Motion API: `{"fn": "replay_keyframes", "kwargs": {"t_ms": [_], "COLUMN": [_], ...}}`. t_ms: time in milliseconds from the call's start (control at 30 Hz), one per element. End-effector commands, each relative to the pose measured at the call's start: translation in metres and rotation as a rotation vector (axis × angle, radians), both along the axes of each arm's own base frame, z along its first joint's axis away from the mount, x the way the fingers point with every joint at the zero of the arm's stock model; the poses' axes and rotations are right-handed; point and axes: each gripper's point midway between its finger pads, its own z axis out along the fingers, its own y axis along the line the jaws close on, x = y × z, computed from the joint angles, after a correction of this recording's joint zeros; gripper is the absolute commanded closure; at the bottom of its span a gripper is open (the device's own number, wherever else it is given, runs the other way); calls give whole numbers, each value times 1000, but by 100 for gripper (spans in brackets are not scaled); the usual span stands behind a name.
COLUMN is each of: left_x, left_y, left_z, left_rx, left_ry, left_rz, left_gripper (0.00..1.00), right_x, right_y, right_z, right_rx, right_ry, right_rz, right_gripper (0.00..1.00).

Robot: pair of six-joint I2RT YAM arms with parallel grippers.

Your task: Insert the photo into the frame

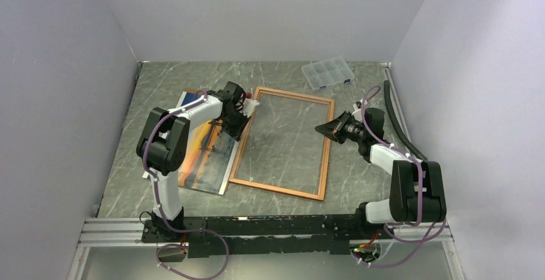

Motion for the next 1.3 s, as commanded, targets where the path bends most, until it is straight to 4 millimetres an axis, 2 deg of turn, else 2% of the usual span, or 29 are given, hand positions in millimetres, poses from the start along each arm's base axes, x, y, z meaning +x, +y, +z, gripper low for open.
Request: {"fn": "replay_keyframes", "kwargs": {"t_ms": [0, 267, 467, 600, 700, 967, 1267], "left_x": [-3, -2, 0, 0, 1, -2, -2], "left_y": [-9, -9, -10, -11, -11, -14, -15], "left_z": [-1, 1, 2, 2, 1, -1, -1], "left_rx": [-19, -17, -21, -21, -23, -28, -30], "left_ry": [19, 18, 20, 18, 21, 24, 23], "left_rz": [-38, -41, -40, -41, -40, -46, -43], "left_gripper": [87, 88, 88, 89, 89, 90, 91], "right_x": [15, 21, 20, 19, 18, 15, 12], "right_y": [0, -3, -1, 1, 3, 9, 13], "right_z": [24, 32, 20, 19, 24, 56, 65], "right_rx": [-17, -86, -62, -35, 12, 136, 136], "right_ry": [-112, -154, -117, -113, -117, -171, -199], "right_rz": [39, 59, 75, 75, 73, 55, 61], "right_gripper": [100, 100, 100, 100, 100, 100, 100]}}
